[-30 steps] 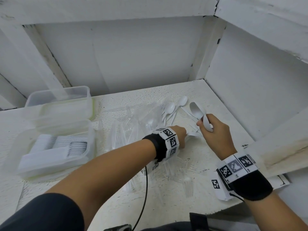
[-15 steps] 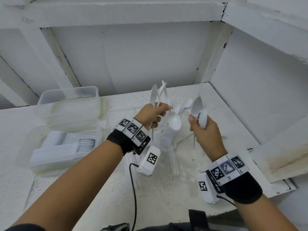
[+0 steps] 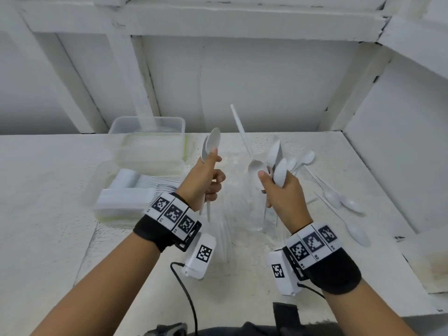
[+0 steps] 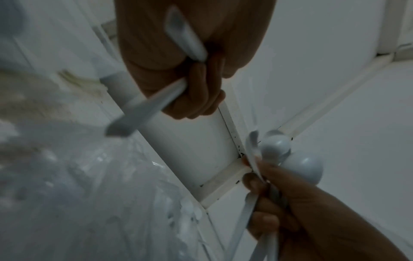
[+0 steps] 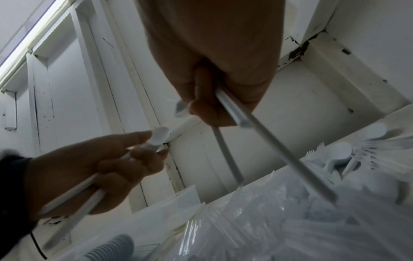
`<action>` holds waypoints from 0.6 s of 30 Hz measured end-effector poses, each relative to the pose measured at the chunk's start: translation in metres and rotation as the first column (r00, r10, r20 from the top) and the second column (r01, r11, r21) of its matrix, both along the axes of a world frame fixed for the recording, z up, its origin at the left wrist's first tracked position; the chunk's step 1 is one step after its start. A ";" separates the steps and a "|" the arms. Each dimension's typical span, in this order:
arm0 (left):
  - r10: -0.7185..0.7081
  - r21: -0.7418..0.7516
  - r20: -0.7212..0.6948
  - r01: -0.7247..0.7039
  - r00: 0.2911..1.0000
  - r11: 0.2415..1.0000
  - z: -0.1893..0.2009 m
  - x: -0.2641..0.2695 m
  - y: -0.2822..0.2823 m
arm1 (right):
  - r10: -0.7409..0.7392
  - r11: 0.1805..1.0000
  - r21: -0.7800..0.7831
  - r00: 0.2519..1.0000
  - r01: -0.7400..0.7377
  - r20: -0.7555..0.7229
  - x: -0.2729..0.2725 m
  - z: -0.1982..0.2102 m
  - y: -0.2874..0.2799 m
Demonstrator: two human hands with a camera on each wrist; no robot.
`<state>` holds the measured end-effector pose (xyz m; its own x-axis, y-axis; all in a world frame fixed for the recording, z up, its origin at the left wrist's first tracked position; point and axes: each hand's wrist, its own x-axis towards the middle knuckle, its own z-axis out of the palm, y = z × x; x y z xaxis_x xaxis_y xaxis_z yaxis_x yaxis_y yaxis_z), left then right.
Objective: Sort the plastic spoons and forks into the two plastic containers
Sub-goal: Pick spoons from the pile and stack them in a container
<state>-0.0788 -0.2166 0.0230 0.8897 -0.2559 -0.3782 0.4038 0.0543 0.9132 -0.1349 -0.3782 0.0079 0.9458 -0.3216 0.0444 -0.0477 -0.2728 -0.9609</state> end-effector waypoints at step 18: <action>-0.534 -0.067 -0.277 0.538 0.799 0.840 -0.014 -0.033 0.065 | 0.640 0.620 -0.638 0.765 -0.457 0.074 0.023 -0.004 0.021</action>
<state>-0.1116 -0.1517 0.0086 0.4717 -0.6537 -0.5918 0.5970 -0.2571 0.7599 -0.1114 -0.3574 0.0043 0.8505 0.4258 0.3087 0.5240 -0.6361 -0.5664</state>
